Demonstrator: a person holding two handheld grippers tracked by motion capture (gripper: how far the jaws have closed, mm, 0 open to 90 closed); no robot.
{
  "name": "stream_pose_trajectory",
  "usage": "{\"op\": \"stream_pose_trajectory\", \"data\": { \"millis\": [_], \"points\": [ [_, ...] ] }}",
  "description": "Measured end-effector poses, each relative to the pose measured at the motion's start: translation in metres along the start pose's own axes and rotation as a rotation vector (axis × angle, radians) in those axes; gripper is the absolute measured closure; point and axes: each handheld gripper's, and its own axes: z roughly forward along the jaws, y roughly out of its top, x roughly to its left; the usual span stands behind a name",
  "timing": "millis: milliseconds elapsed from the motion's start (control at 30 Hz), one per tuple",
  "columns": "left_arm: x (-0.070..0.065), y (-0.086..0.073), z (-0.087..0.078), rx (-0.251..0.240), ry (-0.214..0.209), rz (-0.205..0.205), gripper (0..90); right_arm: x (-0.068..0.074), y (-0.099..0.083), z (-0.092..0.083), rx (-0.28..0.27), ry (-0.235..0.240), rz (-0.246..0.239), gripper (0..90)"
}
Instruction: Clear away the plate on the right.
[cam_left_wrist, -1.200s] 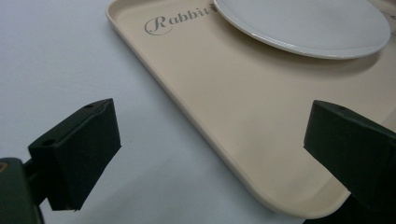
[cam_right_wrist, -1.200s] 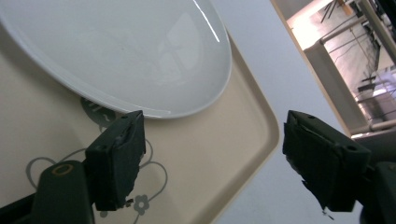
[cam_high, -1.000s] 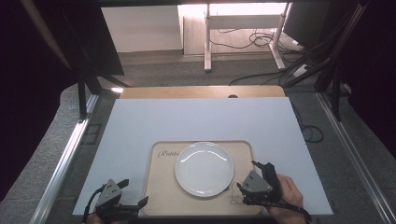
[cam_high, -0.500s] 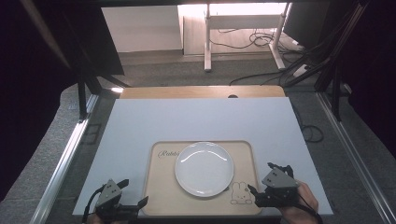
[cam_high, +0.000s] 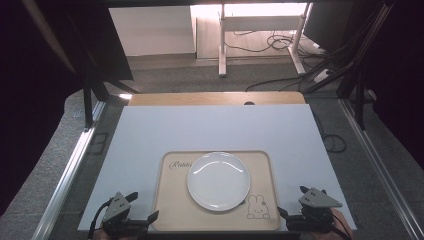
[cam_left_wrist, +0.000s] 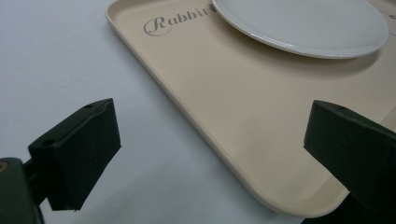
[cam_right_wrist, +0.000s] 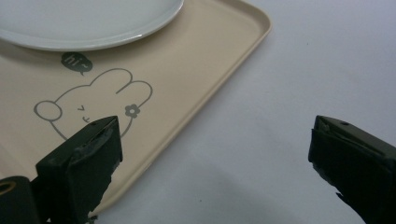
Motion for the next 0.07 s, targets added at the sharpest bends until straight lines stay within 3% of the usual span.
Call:
{"op": "stream_pose_trajectory", "data": {
  "millis": [67],
  "points": [
    [-0.0001, 0.0004, 0.0007, 0.003, 0.000, 0.000, 3.2, -0.0001, 0.0002, 0.0005, 0.004, -0.001, -0.007, 2.7]
  ]
}}
